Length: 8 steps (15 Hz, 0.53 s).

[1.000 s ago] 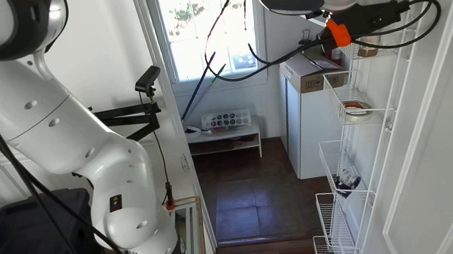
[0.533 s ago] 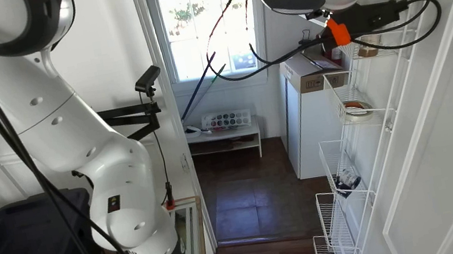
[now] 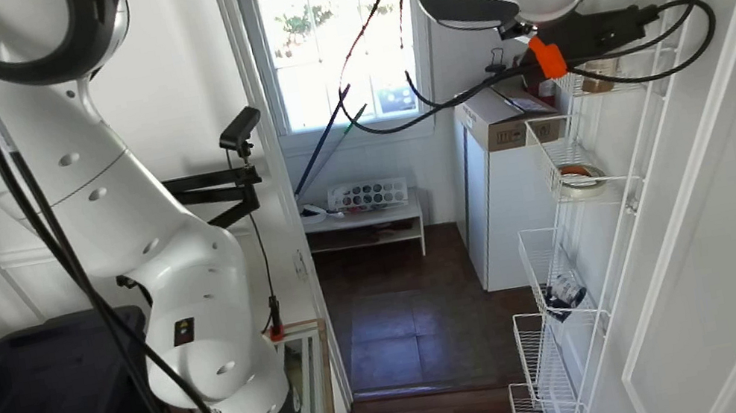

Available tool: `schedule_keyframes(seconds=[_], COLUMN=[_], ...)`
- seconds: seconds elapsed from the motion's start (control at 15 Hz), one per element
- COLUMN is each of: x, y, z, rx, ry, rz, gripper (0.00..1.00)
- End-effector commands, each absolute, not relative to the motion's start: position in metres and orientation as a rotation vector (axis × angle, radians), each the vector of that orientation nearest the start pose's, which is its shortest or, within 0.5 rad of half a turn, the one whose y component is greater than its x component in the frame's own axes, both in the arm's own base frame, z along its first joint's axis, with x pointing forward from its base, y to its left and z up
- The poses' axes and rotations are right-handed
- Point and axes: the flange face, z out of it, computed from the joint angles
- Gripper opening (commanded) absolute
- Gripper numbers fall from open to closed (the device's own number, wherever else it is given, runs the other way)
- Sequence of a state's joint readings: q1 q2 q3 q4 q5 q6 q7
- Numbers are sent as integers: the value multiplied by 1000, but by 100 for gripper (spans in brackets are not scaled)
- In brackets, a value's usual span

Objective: Move the black clip to the top shelf

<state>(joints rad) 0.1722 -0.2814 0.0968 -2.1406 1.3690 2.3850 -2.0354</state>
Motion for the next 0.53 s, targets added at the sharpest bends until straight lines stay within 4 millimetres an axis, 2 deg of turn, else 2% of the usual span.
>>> schedule_keyframes(seconds=[0.0,0.13,0.2,0.47], x=[505,505,504,501], y=[152,152,152,152], z=[581,583,584,585], rx=[-1755,-1757,-1763,-1755], ry=[-1571,-1570,-1565,-1564], rz=[-1537,-1546,-1548,-1551], gripper=[4,4,33,60])
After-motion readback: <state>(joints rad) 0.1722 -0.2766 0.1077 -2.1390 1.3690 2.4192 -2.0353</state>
